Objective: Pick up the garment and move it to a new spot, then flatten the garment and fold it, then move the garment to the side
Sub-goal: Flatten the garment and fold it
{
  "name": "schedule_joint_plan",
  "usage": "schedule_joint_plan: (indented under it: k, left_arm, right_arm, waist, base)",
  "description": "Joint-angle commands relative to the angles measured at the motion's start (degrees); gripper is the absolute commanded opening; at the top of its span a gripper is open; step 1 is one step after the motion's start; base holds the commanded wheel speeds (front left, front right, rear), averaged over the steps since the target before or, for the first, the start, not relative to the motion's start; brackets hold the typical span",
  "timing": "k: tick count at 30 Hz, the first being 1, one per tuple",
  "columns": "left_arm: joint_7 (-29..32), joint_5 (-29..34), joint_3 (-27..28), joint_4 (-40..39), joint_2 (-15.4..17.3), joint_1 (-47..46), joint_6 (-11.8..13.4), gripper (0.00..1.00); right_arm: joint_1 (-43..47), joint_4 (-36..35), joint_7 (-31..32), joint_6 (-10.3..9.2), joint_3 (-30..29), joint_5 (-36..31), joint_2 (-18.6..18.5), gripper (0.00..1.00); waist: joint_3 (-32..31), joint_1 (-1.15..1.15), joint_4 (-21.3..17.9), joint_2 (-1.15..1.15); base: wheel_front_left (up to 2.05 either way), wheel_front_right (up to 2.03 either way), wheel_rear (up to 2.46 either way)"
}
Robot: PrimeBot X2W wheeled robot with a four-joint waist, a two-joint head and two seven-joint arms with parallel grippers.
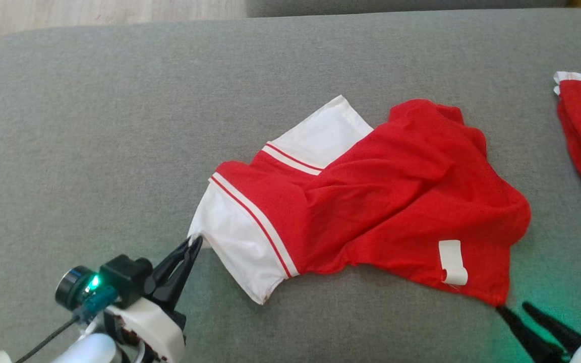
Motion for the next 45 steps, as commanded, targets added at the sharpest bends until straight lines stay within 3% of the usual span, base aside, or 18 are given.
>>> schedule_joint_plan:
  k: [1,11,12,16,17,18,19,21,32,38,45]
  left_arm:
    - [-0.41,0.76,1.85,-0.81,1.11,-2.8,-0.43,0.0]
    - [-0.11,1.6,1.7,-0.08,0.85,-6.01,-1.48,0.0]
    - [-0.1,1.66,1.74,-0.03,0.9,-6.19,-1.47,0.0]
    - [-0.25,1.77,1.86,0.01,0.99,-6.64,-1.35,0.0]
    - [-0.26,1.78,1.9,-0.02,1.02,-6.7,-1.28,0.0]
    - [-0.28,1.77,1.93,-0.06,1.05,-6.77,-1.25,0.0]
    - [-0.28,1.77,1.93,-0.06,1.05,-6.77,-1.25,0.0]
    - [-0.57,1.9,2.07,-0.11,1.1,-7.1,-1.25,0.0]
    - [-3.43,1.77,3.91,-0.66,1.59,-8.73,-1.22,0.0]
    - [-7.97,-4.41,10.22,-3.63,3.58,-7.94,-2.07,0.0]
    - [-8.77,-16.01,19.29,-8.6,4.92,-10.87,-4.82,0.0]
  right_arm:
    - [0.87,-1.81,1.51,0.37,-0.1,-0.49,-1.93,1.0]
    - [1.05,-1.75,6.1,0.37,-2.65,-4.29,0.0,1.0]
    - [1.17,-1.58,6.46,0.37,-2.89,-4.52,0.16,0.95]
    - [1.43,-1.38,6.78,0.37,-4.0,-5.39,0.68,0.73]
    - [1.43,-1.38,6.85,0.37,-4.14,-5.57,0.82,0.64]
    - [1.41,-1.38,6.97,0.37,-4.21,-5.7,0.97,0.46]
    - [1.41,-1.38,6.97,0.37,-4.21,-5.7,0.97,0.46]
    - [1.3,-1.35,7.39,0.37,-4.14,-6.04,1.1,0.0]
    - [1.37,-4.46,5.53,0.37,-5.04,-3.22,-0.82,0.0]
    - [1.11,-12.63,0.18,0.37,-11.24,3.89,-4.74,0.0]
    - [-3.9,-19.71,-0.45,0.37,-19.28,10.59,-11.01,0.0]
  waist:
    - [-0.12,0.0,0.43,0.0]
    - [1.24,0.0,2.18,0.0]
    - [1.33,0.0,2.29,0.0]
    - [1.75,0.0,2.46,0.0]
    - [1.87,0.0,2.46,0.0]
    - [2.01,0.0,2.47,0.0]
    - [2.01,0.0,2.47,0.0]
    - [2.25,0.0,2.52,0.0]
    - [0.12,0.0,1.54,0.0]
    - [-6.34,0.0,-0.77,0.0]
    - [-13.71,0.0,-3.55,0.0]
  base:
    - [0.0,0.0,0.0]
    - [0.0,0.0,0.0]
    - [0.0,0.0,0.0]
    - [0.0,0.0,0.0]
    - [0.0,0.0,0.0]
    - [0.0,0.0,0.0]
    - [0.0,0.0,0.0]
    - [0.0,0.0,0.0]
    - [0.0,0.0,0.0]
    - [0.0,0.0,0.0]
    - [0.0,0.0,0.0]
